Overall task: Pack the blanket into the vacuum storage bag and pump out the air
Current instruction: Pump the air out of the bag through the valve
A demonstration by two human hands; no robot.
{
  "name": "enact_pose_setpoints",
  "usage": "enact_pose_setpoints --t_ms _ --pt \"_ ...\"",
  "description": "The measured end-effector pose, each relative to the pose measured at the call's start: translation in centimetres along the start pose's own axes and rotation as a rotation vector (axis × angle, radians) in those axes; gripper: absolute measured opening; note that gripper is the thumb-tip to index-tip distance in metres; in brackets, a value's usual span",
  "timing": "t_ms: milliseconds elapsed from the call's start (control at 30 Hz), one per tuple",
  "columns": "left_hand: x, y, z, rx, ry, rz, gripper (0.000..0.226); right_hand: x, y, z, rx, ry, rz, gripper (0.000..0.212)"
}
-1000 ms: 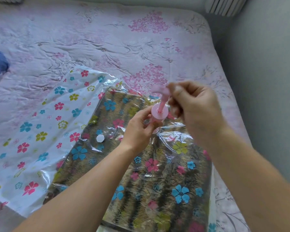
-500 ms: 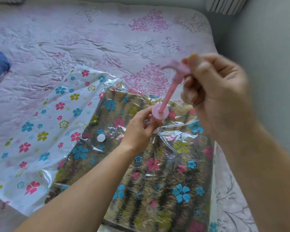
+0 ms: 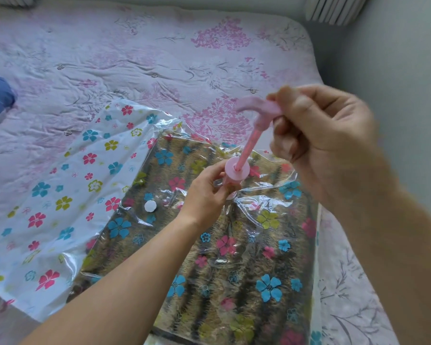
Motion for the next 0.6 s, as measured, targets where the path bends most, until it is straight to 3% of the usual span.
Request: enact_pose_setpoints --t_ms 100,233,300,400,533,600 --pt "-0.1 0.1 0.3 0.019 0.006 0.003 0.044 0.2 0.0 1.2 0.034 0.002 0.013 0.016" --pt "-0.1 0.2 0.4 0.036 0.007 0.013 0.033 0.5 -0.9 7.7 0.243 0.295 0.204 0.017" --pt "-0.1 0.2 0.1 0.009 -0.005 0.015 0.03 0.5 -1.2 8.9 0.281 0.376 0.219 0.018" --pt "-0.1 0.0 0.2 0.033 -0.008 0.016 0.037 0.1 -0.7 6.8 0.254 0.273 0.15 0.019" --pt "-0.2 -0.1 0.3 0.018 0.001 0.01 0.044 -0.6 0.0 0.6 0.028 -0.013 0.027 0.016" --pt "-0.2 0.0 0.4 0.008 -0.004 0.001 0.045 -0.7 -0.1 0.1 -0.051 -0.047 0.02 0.014"
Point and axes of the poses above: each hand's wrist, its own x-axis away from the middle knuckle, its own y-axis out of the palm, z = x × y, the point moved 3 cm from there along -x, towards the middle knuckle, and after that the axes turned 6 degrees about y, right-handed, at the moved point
